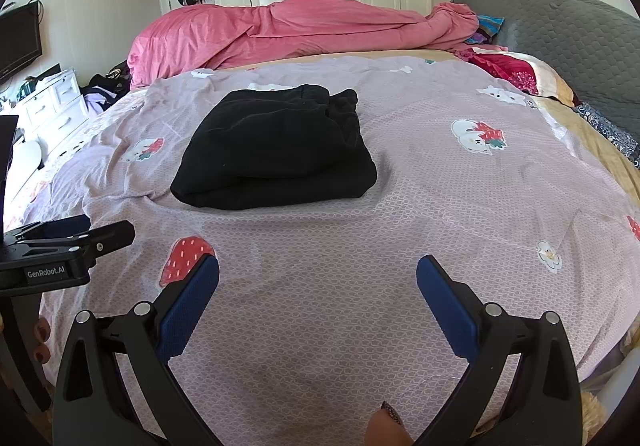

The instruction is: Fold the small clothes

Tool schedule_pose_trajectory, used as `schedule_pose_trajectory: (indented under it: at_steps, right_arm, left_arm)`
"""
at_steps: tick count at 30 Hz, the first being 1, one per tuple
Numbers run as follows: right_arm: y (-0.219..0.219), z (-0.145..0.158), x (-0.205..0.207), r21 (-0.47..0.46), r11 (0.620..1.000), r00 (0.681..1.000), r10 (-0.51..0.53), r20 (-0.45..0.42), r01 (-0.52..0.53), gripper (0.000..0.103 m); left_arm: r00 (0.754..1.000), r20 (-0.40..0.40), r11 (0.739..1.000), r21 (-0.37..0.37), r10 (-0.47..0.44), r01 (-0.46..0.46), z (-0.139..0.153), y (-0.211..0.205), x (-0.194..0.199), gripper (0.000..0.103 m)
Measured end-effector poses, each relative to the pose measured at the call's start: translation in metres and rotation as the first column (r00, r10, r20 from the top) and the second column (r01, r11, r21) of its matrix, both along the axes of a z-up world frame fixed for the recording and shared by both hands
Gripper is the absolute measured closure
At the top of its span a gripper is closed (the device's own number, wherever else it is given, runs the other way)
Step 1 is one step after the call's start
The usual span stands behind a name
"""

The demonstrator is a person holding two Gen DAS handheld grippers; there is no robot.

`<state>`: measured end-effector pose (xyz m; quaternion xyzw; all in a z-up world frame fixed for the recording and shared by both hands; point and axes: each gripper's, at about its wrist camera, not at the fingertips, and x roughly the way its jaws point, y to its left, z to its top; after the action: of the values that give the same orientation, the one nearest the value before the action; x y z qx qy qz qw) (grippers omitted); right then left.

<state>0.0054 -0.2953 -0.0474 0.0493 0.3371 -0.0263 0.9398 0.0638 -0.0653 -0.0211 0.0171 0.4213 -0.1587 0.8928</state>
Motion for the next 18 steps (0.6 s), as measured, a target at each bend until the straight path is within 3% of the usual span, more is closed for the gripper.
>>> schedule_pose_trajectory:
  at_steps: [10, 14, 18]
  right_arm:
    - [0.000, 0.003, -0.004, -0.009, 0.999, 0.999, -0.031, 0.010, 0.031, 0.004]
    - [-0.011, 0.015, -0.018, 0.009, 0.995, 0.993, -0.104, 0.062, 0.104, 0.004]
    - [-0.040, 0.035, -0.045, 0.064, 0.971, 0.966, -0.236, 0.107, 0.230, 0.004]
  left_arm:
    - [0.999, 0.006, 0.999, -0.039, -0.036, 0.036, 0.004, 0.001, -0.006, 0.009]
    - [0.999, -0.002, 0.997, -0.056, -0.045, 0.045, 0.006, 0.007, -0.008, 0.009]
    - [1.000, 0.009, 0.998, -0.056, -0.024, 0.024, 0.009, 0.023, -0.009, 0.009]
